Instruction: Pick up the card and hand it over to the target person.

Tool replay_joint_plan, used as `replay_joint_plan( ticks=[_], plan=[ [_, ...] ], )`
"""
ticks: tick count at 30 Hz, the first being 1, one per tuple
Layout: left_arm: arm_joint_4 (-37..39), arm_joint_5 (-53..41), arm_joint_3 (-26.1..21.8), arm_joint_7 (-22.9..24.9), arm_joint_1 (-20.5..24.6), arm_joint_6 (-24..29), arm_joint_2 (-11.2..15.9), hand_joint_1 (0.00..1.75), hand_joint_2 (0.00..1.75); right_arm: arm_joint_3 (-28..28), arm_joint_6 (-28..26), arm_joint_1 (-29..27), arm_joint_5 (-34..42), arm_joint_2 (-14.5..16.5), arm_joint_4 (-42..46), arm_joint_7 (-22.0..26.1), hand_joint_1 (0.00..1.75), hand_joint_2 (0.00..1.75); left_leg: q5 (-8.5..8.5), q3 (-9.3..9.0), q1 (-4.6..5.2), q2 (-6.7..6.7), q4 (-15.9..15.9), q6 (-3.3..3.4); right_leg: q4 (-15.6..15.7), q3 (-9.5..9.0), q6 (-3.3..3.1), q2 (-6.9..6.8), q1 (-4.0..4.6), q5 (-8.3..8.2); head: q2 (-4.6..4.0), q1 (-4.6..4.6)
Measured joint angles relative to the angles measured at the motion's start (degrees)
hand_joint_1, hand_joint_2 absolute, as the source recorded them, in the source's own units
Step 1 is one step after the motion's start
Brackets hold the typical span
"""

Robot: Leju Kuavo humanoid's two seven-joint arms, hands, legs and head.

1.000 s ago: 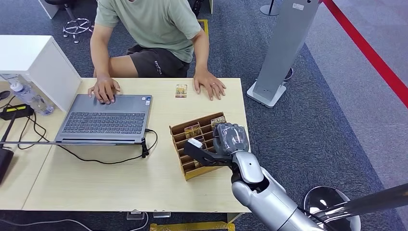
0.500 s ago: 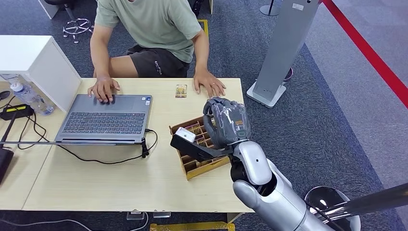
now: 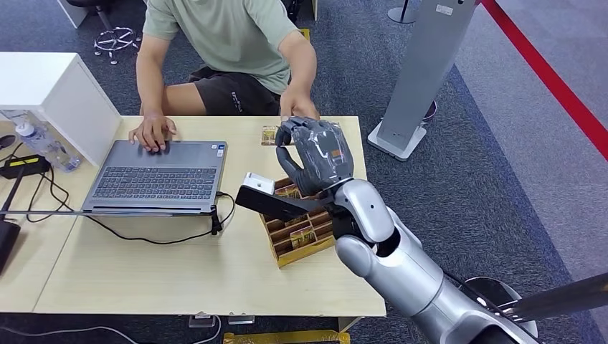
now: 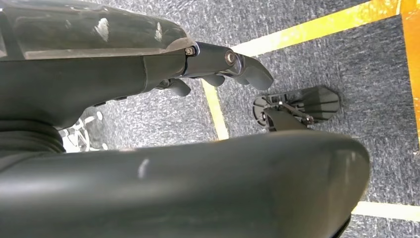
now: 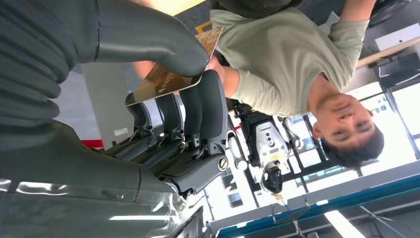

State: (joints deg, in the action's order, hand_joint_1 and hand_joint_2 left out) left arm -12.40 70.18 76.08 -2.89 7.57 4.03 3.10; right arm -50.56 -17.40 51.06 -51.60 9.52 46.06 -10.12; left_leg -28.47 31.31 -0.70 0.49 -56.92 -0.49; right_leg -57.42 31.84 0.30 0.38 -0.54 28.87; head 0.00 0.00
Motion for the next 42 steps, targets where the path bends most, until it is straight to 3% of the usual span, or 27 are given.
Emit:
replay_joint_plan(
  ticks=[5,13,17,25,29,32,36,42],
  plan=[
    [0.06,-0.24,0.17,0.04,0.14,-0.1,0.13,0.0,0.0,-0.55,-2.7,2.42,0.33,1.83,-6.77,0.48,1.33,1.75,-0.01,0.03,-0.01,-0.16,-0.01,0.0,0.0,-0.04,0.0,-0.19,0.01,0.05,0.0,0.0],
    [0.03,-0.65,0.61,0.82,0.09,-0.5,0.24,0.0,0.0,-0.97,-4.14,2.64,-0.42,2.14,-9.02,-0.01,1.33,1.75,0.01,0.07,-0.03,-0.35,-0.01,0.02,0.02,-0.07,0.01,-0.39,0.03,0.08,0.0,0.0],
    [-0.04,-1.69,1.46,0.62,0.58,-1.44,0.29,0.0,0.0,-0.52,-4.88,2.31,-0.02,2.0,-9.58,0.29,0.0,1.75,0.01,0.08,-0.02,-0.39,-0.01,0.02,0.02,-0.06,0.0,-0.43,0.03,0.1,0.0,0.0],
    [0.14,-1.12,0.71,0.37,0.96,-0.48,0.11,0.0,0.0,0.76,-6.55,2.08,1.17,2.42,-11.55,2.33,0.0,1.75,0.04,0.15,-0.03,-0.48,-0.07,0.03,0.0,0.0,0.01,-0.52,0.04,0.09,0.0,0.0],
    [0.07,-0.29,-0.13,0.01,0.01,-0.01,0.17,0.0,0.0,2.23,-8.21,0.26,4.21,1.26,-7.35,3.84,0.0,1.75,0.01,0.16,-0.03,-0.47,-0.09,0.03,-0.02,0.02,0.02,-0.5,0.04,0.11,0.0,0.0],
    [-0.03,0.76,-1.37,-0.3,-0.48,0.51,0.2,0.0,0.0,3.86,-7.57,-5.44,10.09,-2.83,5.35,4.06,0.0,1.75,0.0,0.13,-0.04,-0.49,-0.06,0.04,0.03,-0.03,0.02,-0.52,0.04,0.12,0.0,0.0],
    [-0.04,2.11,-3.11,0.15,-0.51,0.86,0.27,0.0,0.0,7.09,-5.47,-16.65,22.82,-10.47,26.23,6.7,0.0,1.75,0.01,0.08,-0.1,-0.77,-0.01,0.05,0.17,-0.19,0.04,-0.8,0.1,0.17,0.0,0.0],
    [0.01,2.6,-4.01,0.81,-0.58,0.9,0.27,0.0,0.0,12.96,-4.53,-30.28,29.56,-17.88,42.29,9.04,0.0,1.75,0.01,0.17,-0.1,-1.02,-0.08,0.08,0.19,-0.19,0.04,-1.06,0.1,0.24,0.0,0.0]
  ],
)
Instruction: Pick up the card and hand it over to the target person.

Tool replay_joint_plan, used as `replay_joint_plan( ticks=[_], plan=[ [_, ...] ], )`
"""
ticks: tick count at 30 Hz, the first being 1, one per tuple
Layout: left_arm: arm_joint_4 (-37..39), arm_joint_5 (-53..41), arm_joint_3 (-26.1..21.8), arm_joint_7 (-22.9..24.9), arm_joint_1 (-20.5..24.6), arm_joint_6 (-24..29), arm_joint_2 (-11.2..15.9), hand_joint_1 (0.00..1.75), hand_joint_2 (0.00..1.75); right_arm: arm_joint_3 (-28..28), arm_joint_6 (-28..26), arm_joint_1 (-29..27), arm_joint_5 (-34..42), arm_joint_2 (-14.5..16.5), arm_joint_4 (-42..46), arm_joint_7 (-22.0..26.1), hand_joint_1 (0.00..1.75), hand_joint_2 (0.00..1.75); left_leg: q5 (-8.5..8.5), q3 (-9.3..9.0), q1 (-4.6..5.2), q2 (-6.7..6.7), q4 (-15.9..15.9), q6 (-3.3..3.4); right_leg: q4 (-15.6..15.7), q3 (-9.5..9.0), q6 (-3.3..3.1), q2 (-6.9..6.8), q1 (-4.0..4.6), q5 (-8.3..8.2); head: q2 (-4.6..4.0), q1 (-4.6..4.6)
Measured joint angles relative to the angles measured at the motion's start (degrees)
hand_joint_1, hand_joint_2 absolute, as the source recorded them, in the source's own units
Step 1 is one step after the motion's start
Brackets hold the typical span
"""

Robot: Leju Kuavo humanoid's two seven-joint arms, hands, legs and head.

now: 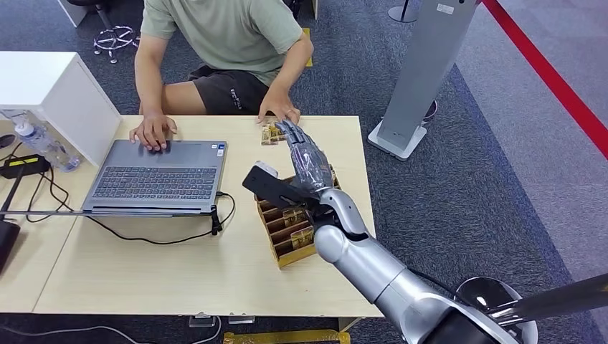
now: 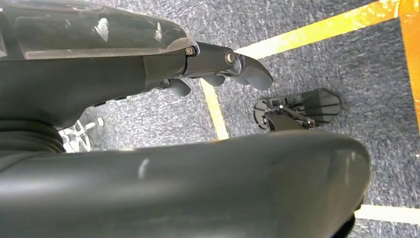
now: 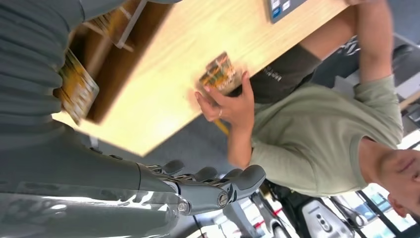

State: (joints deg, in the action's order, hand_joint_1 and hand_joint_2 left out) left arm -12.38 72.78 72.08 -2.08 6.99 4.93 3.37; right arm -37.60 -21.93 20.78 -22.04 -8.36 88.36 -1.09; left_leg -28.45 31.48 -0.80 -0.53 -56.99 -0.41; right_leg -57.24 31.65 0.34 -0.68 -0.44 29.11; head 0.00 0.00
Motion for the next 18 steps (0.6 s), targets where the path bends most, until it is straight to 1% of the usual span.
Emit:
replay_joint_plan(
  ticks=[3,7,13,18],
  plan=[
    [0.0,-0.19,-0.02,-0.05,-0.02,-0.02,-0.03,0.0,0.0,2.34,0.32,-4.54,1.33,-2.15,4.32,1.16,0.0,1.75,-0.03,0.0,0.02,-0.02,-0.02,0.0,-0.01,0.02,0.0,-0.01,-0.02,0.02,0.0,0.0],
    [-0.01,0.01,-0.63,-1.35,-0.07,-0.05,-0.1,0.0,0.0,4.54,2.18,-9.04,4.82,-3.28,7.75,2.78,0.0,1.75,-0.06,0.07,0.06,0.09,-0.07,-0.01,-0.1,0.15,-0.02,0.1,-0.06,0.02,0.0,0.0],
    [0.04,0.84,-1.83,-2.5,-0.15,0.26,0.23,0.0,0.0,5.28,3.72,-11.76,7.27,-3.31,7.86,4.7,0.0,1.75,-0.07,-0.04,0.09,0.29,-0.01,-0.01,-0.09,0.12,-0.03,0.3,-0.09,-0.02,0.0,0.0],
    [0.09,1.46,-2.6,-2.04,-0.2,0.64,0.76,0.0,0.0,6.52,5.43,-14.03,11.15,-2.93,6.25,6.47,0.0,1.75,-0.08,-0.04,0.06,0.41,-0.02,-0.04,-0.09,0.15,-0.04,0.43,-0.06,-0.05,0.0,0.0]
  ],
)
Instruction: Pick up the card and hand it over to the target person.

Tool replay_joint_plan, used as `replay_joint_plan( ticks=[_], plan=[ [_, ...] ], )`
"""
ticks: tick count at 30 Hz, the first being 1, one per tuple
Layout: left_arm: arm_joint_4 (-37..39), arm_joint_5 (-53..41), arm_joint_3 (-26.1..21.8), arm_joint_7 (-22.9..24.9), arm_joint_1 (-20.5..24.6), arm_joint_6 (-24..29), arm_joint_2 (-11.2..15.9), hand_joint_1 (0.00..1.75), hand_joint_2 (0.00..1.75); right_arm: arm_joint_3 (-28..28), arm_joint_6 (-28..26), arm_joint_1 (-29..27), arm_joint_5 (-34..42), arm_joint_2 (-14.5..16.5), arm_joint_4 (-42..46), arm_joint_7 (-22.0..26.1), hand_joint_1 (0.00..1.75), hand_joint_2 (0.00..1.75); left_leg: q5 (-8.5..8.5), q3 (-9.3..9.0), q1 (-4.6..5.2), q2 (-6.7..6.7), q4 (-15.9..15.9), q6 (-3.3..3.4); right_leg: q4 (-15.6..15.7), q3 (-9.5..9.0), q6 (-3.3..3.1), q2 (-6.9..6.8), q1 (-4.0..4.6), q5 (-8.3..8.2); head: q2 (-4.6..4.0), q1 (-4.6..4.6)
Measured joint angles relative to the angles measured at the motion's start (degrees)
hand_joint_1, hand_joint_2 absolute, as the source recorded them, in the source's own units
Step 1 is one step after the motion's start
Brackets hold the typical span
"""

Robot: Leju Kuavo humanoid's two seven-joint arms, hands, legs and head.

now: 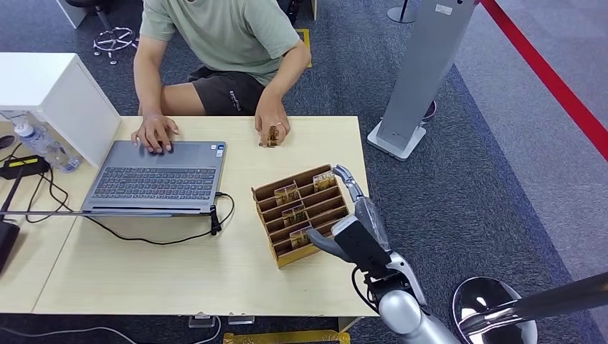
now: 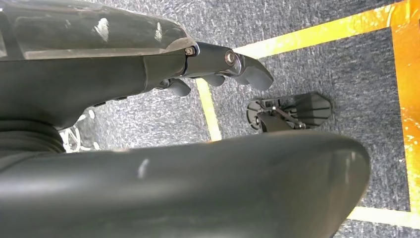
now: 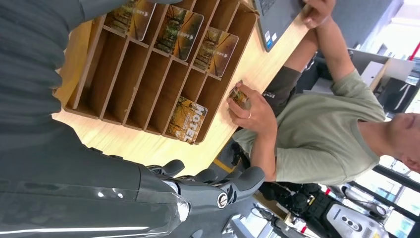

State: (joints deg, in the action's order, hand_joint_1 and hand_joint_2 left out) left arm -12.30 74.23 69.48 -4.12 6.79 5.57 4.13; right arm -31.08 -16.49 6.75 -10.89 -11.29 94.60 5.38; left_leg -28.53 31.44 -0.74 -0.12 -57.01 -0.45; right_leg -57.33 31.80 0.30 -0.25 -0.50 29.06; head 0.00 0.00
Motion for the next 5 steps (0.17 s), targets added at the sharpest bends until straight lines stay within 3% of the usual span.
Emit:
replay_joint_plan(
  ticks=[5],
  plan=[
    [0.06,0.0,-0.02,0.4,-0.02,-0.1,0.07,0.0,0.0,0.99,0.0,-1.36,0.15,0.62,-1.88,0.4,0.0,1.75,0.01,-0.05,0.0,0.03,0.04,0.0,0.04,-0.04,-0.01,0.04,0.0,-0.02,0.0,0.0]
  ],
)
